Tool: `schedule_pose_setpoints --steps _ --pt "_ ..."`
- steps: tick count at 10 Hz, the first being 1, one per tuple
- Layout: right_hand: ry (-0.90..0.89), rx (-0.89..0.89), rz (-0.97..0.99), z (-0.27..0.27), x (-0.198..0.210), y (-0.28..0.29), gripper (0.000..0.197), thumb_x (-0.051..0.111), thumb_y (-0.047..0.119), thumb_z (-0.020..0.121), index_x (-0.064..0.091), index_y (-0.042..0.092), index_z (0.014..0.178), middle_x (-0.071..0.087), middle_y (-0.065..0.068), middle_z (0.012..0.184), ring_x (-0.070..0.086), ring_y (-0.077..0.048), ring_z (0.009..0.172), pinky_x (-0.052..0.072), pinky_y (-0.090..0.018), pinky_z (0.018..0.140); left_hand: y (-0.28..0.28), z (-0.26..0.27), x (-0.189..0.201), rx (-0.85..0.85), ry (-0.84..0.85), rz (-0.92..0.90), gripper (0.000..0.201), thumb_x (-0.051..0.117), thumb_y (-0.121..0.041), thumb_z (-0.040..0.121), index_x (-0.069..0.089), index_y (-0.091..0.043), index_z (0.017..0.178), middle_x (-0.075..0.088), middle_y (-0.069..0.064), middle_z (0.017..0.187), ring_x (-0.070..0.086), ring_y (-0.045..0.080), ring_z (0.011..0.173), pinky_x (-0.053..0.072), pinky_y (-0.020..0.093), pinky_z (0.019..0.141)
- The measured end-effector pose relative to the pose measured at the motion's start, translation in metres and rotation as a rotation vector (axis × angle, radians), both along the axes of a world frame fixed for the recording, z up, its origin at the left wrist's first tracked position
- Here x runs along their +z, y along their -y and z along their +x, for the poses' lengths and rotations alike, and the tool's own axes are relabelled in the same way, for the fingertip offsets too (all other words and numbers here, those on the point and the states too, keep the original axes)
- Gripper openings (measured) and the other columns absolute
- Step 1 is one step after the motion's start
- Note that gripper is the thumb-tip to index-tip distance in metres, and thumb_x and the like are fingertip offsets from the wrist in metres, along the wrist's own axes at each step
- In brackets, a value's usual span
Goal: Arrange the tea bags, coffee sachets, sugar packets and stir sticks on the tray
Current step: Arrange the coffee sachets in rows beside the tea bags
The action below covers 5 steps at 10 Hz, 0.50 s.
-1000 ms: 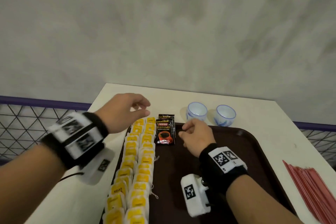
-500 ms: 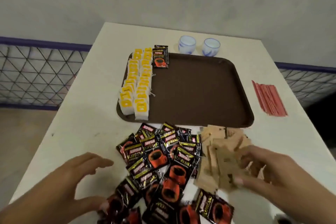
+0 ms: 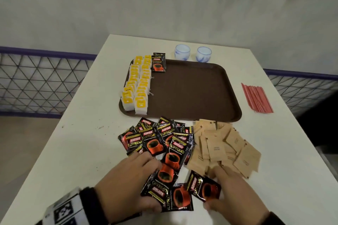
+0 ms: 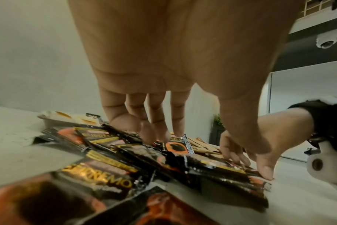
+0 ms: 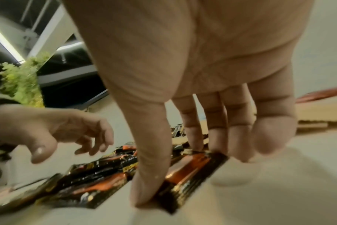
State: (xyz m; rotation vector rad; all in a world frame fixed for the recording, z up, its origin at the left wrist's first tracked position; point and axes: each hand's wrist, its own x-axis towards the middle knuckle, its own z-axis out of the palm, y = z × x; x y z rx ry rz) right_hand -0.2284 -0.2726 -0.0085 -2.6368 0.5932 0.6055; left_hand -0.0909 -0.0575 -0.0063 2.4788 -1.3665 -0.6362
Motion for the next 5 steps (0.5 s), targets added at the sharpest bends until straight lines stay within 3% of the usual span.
schedule_pose_setpoints --steps 1,2,3,4,5 --pt "-0.005 -0.006 0.072 0.001 -0.004 0.004 0.056 0.080 0.047 0.065 0.036 0.040 0.099 0.038 0.021 0.100 0.039 -0.006 0.099 0.034 -0.014 0.074 0.010 -0.005 -0.003 0.070 -0.013 0.054 0.077 0.054 -0.077 0.066 0.033 -0.039 0.130 0.043 -0.021 0.124 0.041 0.002 0.110 0.040 0.020 0.095" --pt "0.040 0.012 0.130 -0.001 -0.009 0.007 0.059 0.080 0.040 0.068 0.045 0.034 0.115 0.028 0.031 0.095 0.039 -0.004 0.100 0.038 -0.012 0.083 0.016 -0.006 -0.006 0.133 -0.056 0.084 0.065 0.063 -0.061 0.073 0.034 -0.034 0.125 0.052 -0.016 0.118 0.049 0.007 0.103 0.046 0.025 0.089" --pt "0.027 -0.010 0.236 -0.002 -0.014 0.013 0.060 0.074 0.044 0.067 0.055 0.033 0.123 0.037 0.028 0.106 0.044 -0.006 0.106 0.033 -0.007 0.076 0.017 -0.003 -0.007 0.192 -0.126 0.102 0.055 0.070 -0.045 0.076 0.034 -0.034 0.117 0.058 -0.014 0.095 0.055 0.007 0.085 0.049 0.024 0.076" --pt "0.151 -0.091 0.338 -0.005 -0.010 0.016 0.038 0.067 0.053 0.053 0.062 0.042 0.088 0.055 0.017 0.105 0.051 0.005 0.096 0.036 -0.006 0.077 0.014 0.005 -0.005 0.253 -0.234 0.075 0.039 0.071 -0.033 0.080 0.040 -0.034 0.104 0.058 -0.011 0.080 0.056 0.004 0.073 0.045 0.017 0.065" --pt "-0.064 -0.032 0.318 -0.072 -0.064 0.097 0.037 0.080 0.044 0.050 0.067 0.029 0.081 0.062 0.010 0.101 0.055 0.000 0.095 0.041 -0.008 0.080 0.005 0.016 0.000 0.285 -0.314 -0.007 0.022 0.067 -0.024 0.082 0.048 -0.035 0.082 0.057 -0.012 0.073 0.052 -0.001 0.062 0.039 0.011 0.058"
